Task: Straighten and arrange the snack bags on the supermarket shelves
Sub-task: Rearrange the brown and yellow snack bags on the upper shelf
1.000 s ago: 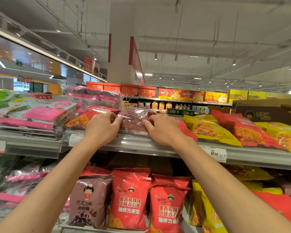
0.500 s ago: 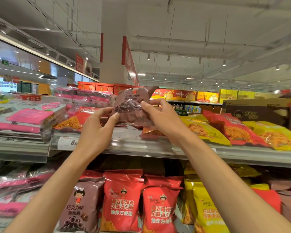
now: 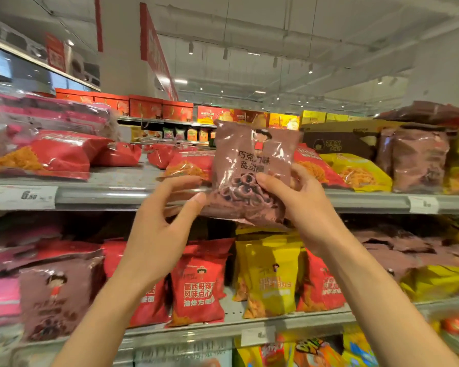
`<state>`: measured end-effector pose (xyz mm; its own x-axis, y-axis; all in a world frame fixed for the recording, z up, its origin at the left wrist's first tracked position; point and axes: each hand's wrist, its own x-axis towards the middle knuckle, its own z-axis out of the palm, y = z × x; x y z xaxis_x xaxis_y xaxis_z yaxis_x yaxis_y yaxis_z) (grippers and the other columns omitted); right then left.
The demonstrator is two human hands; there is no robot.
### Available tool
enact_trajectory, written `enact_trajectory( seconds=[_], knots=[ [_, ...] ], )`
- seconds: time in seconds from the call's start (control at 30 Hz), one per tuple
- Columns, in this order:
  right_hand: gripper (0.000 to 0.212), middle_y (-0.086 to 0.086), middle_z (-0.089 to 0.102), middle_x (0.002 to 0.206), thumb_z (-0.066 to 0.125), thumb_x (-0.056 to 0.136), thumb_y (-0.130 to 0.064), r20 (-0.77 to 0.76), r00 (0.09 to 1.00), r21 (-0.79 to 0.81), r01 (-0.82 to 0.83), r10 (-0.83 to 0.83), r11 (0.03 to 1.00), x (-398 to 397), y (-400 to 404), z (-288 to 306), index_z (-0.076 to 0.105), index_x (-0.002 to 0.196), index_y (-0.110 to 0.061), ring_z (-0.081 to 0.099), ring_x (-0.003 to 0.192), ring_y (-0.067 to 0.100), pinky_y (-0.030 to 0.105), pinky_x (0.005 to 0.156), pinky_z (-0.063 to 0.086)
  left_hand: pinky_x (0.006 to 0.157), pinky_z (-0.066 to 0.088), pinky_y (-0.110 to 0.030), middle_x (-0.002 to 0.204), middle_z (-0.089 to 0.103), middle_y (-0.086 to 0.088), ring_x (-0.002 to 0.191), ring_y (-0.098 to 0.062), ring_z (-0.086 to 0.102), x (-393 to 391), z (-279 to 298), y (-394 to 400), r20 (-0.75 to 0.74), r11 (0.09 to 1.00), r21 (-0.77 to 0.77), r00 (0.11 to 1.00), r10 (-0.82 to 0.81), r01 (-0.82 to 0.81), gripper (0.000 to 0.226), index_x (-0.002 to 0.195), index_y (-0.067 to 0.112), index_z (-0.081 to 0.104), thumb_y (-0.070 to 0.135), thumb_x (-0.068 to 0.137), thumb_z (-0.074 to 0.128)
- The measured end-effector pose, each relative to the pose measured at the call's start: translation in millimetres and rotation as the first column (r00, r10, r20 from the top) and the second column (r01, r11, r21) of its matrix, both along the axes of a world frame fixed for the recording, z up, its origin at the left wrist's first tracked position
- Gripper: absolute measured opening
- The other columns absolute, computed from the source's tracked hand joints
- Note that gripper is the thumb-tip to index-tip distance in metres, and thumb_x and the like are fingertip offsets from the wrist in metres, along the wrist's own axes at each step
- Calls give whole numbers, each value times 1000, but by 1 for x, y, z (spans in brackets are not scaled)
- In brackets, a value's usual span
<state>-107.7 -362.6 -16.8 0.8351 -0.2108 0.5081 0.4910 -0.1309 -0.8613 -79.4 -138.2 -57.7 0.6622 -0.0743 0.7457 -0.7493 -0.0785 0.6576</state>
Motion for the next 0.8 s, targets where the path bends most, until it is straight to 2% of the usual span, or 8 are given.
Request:
enact_trajectory(
  seconds=[0.13,0.23,0.37,0.47,0.57,0.63,0.73,0.8],
  knots=[
    [62,-8,77,114,84,72,-48,-10,998,-25,58,-59,998,-29,-46,-37,62,127,-31,75,102,13,26,76,61,84,47,-7,108,73,23,103,4,68,-10,-33,-30,-104,1000,5,994,-19,19,17,112,31,71,22,97,69],
    [61,-4,77,114,90,66,-43,-38,995,15,92,-92,996,-44,-81,-67,67,121,-28,74,106,16,35,85,60,77,48,-5,103,74,21,96,5,69,-24,-60,-53,-173,1000,-4,985,1,-2,18,111,29,72,19,96,68],
    [51,-4,79,108,91,67,-37,-87,991,42,105,-101,994,-64,-130,-104,70,112,-29,75,101,18,33,78,60,62,49,-4,98,76,16,79,7,69,-45,-96,-91,-288,995,-96,958,4,-33,17,108,24,73,12,97,68],
    [46,-4,79,107,82,66,-42,-96,990,60,108,-102,992,-79,-177,-127,71,109,-30,75,101,13,30,84,58,75,52,-9,101,77,17,90,2,71,-60,-120,-127,-333,992,-100,942,45,-83,18,106,23,73,10,96,68],
    [47,-1,79,106,80,65,-42,-109,991,83,84,-75,993,-94,-234,-148,71,109,-27,75,99,14,21,74,59,87,56,-28,106,77,13,100,-7,72,-76,-137,-170,-396,990,-78,915,73,-113,14,104,32,76,26,93,70],
    [43,0,79,106,81,65,-41,-121,991,98,70,-58,993,-105,-274,-158,71,105,-31,76,97,13,19,70,58,89,55,-35,106,77,12,101,-10,73,-89,-142,-206,-410,987,-77,907,96,-139,16,100,42,76,36,87,70],
    [44,-1,79,108,82,64,-42,-151,988,112,58,-41,992,-124,-333,-165,71,106,-36,75,101,15,25,80,60,80,58,-31,104,77,13,99,-13,72,-106,-147,-262,-436,986,-79,894,100,-148,15,97,48,75,35,89,73],
    [48,-3,78,111,82,65,-44,-175,984,125,68,-45,990,-135,-368,-169,70,111,-38,75,103,17,30,85,61,87,57,-37,105,77,12,101,-11,72,-118,-148,-294,-451,991,-53,888,87,-124,12,100,48,74,45,89,76]
  ],
)
